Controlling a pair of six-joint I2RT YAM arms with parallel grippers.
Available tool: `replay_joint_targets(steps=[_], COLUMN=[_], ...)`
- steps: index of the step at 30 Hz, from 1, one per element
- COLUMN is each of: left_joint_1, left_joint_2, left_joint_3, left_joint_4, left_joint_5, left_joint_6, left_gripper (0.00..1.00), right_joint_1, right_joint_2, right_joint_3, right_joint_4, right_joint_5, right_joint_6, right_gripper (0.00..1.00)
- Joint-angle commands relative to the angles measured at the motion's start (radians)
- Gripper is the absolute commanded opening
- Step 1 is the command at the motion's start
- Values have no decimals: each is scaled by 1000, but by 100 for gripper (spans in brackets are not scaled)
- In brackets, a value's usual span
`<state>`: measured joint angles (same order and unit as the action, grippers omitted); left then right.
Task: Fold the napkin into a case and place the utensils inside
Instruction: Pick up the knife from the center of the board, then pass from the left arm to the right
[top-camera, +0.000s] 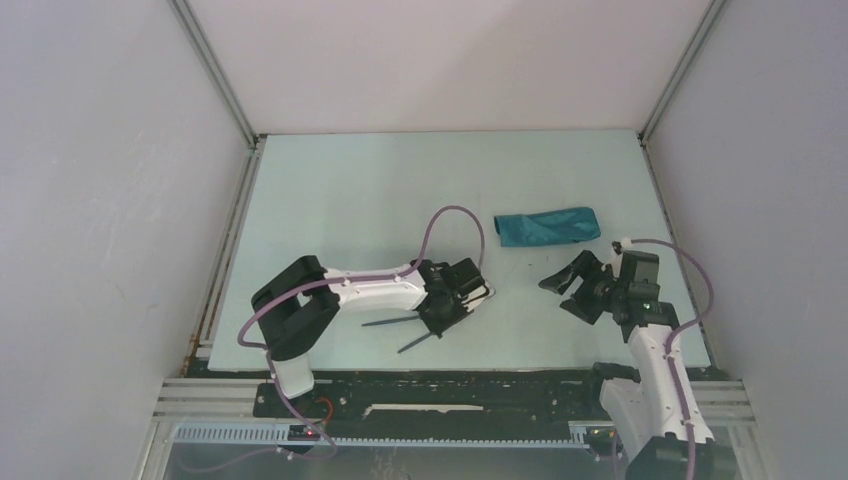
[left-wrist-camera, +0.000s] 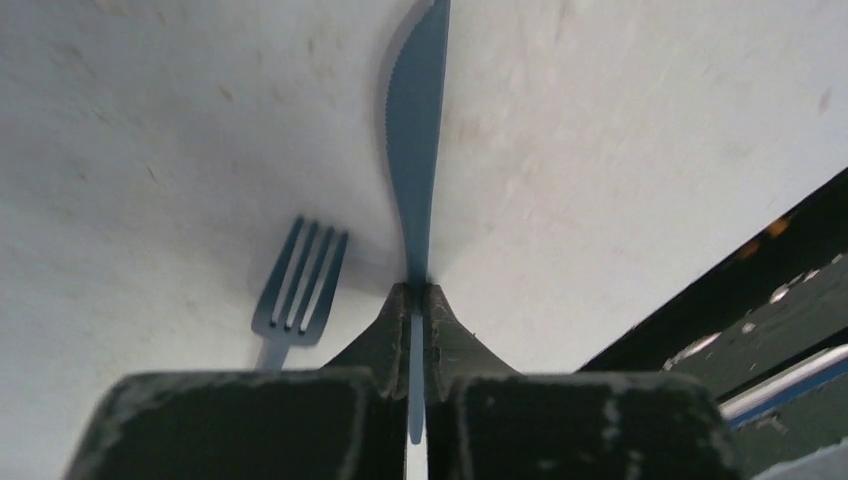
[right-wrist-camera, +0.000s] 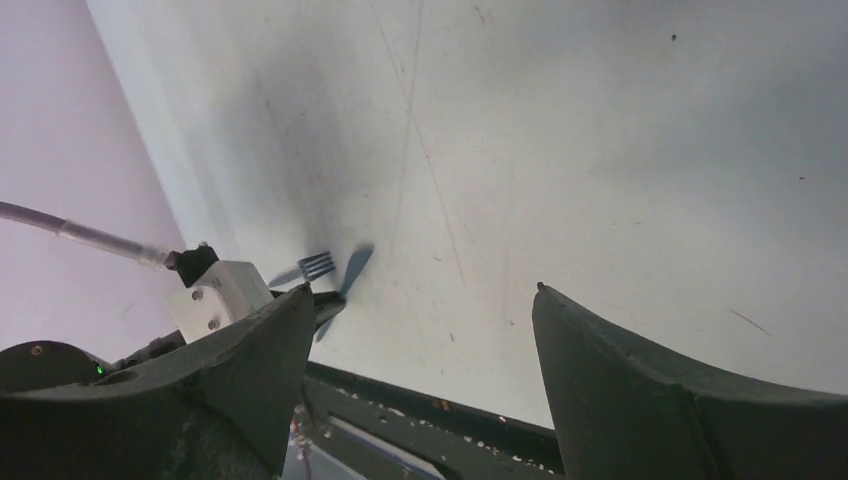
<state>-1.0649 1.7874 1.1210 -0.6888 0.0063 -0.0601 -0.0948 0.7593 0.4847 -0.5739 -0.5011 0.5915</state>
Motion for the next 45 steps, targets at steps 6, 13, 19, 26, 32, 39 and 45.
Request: replay_joint_targets(steps=[6,13,19,26,32,39,45], left_joint_1=[-6,-6,-6,-6,-6,-6,55], left_joint_2=[-106,-131,-147,-167,-173,-160,-204], left_joint_3=[53,109,121,104,95,119,182], left_joint_4=[259,316,341,331,325,317,211], left_joint_5=[-104,-70,-37,9,24,7,9], left_joint_6=[-109,-137,-134,-105,-91,-101,-206], left_gripper=[0,0,0,0,0,3,50], right_joint_1=[102,294,286,271,258,247,-15], right_joint_2=[297,403,500,463,482,465,429], right_joint_3=[-26,-49,-64,-67,-85,-91,-44], right_joint_4=[256,603,832,890,964,1012,841], right_joint_5=[-361,-274,-377,-343,-372,-407,-298], right_joint_6=[-29,74,184,195,233,260,250], right_gripper=[86,82,66,50,32,0,0])
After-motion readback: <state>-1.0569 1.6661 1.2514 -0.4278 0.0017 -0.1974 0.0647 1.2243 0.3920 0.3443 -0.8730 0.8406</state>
